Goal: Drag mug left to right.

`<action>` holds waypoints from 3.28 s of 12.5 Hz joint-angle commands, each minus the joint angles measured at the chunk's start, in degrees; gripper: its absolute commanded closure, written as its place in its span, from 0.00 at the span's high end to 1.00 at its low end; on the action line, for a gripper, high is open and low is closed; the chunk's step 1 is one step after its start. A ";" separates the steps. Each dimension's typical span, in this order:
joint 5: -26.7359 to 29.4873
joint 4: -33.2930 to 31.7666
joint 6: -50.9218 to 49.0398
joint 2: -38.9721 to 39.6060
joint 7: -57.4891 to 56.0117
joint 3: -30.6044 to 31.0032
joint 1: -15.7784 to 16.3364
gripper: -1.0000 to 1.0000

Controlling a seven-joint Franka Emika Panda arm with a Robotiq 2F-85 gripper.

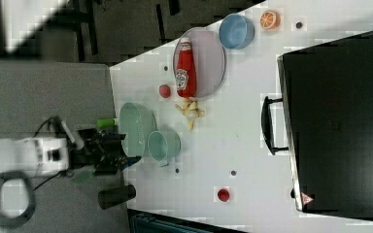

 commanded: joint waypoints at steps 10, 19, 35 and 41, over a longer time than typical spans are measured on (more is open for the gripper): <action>0.24 -14.21 30.45 18.81 -16.70 17.04 4.34 1.00; -9.70 -14.19 44.78 34.20 -8.25 16.70 4.90 1.00; -11.04 -16.42 47.29 34.03 -16.80 12.95 0.84 0.18; -11.04 -17.38 47.01 32.97 -22.25 11.52 -3.65 0.18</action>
